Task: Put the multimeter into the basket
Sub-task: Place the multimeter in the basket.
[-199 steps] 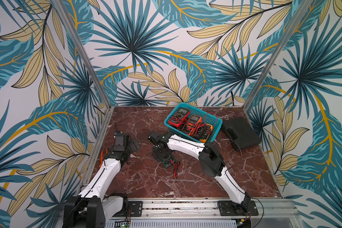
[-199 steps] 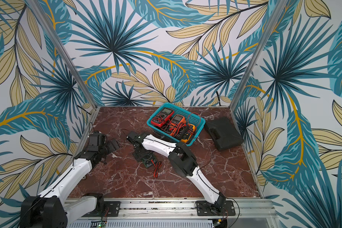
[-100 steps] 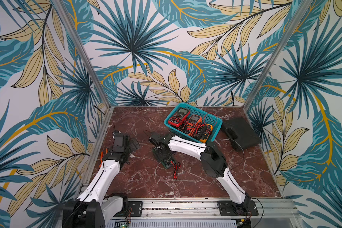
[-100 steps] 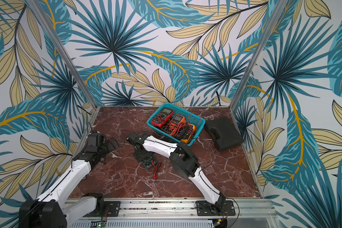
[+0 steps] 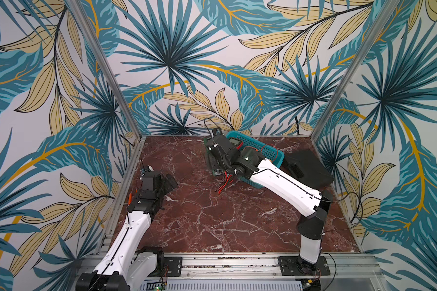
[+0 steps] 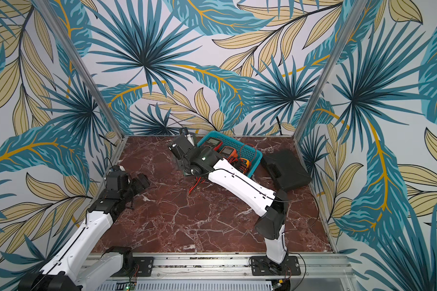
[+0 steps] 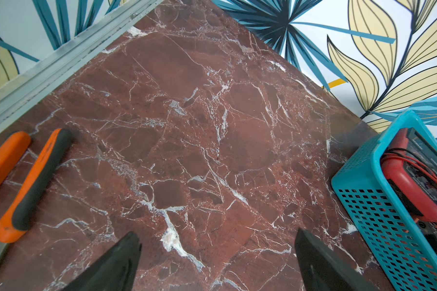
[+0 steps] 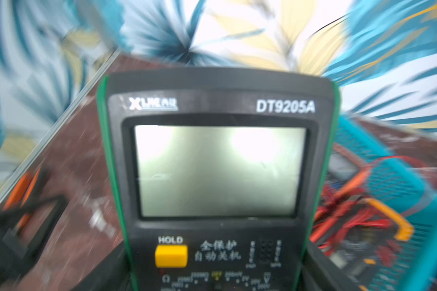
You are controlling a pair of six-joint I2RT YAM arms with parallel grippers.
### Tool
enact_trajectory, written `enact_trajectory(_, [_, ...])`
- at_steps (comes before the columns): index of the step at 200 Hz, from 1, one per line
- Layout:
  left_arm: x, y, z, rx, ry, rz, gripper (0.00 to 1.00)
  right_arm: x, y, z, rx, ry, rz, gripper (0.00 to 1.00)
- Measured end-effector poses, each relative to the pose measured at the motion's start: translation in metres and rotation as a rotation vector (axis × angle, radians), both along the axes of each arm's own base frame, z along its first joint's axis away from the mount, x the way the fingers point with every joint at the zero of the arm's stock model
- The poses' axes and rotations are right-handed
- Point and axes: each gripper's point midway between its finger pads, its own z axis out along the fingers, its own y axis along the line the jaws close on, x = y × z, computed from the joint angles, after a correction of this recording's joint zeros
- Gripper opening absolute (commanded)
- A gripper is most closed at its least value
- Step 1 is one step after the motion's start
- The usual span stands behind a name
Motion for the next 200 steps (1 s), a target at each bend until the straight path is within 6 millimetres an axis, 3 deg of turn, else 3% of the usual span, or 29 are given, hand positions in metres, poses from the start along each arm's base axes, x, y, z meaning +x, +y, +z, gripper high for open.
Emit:
enact_trajectory(33, [0.004,-0.008,-0.002,-0.026,-0.022,-0.042,1.00,0.049,-0.063,0.027,-0.059,-0.137,-0.274,0.22])
enact_trajectory(70, [0.010,-0.022,-0.008,-0.069,-0.029,-0.104,1.00,0.098,-0.106,0.012,-0.117,-0.175,-0.469,0.23])
enact_trajectory(109, [0.017,-0.034,-0.009,-0.110,-0.044,-0.162,1.00,0.119,-0.127,-0.025,-0.134,-0.134,-0.556,0.25])
enact_trajectory(145, [0.023,-0.044,-0.011,-0.132,-0.050,-0.202,1.00,0.124,-0.145,-0.035,-0.087,-0.120,-0.628,0.27])
enact_trajectory(174, [0.026,-0.062,-0.013,-0.139,-0.051,-0.258,1.00,0.129,-0.144,-0.049,-0.046,-0.102,-0.651,0.30])
enact_trajectory(200, [0.029,-0.083,-0.022,-0.152,-0.034,-0.322,1.00,0.134,-0.137,-0.085,-0.048,-0.042,-0.660,0.31])
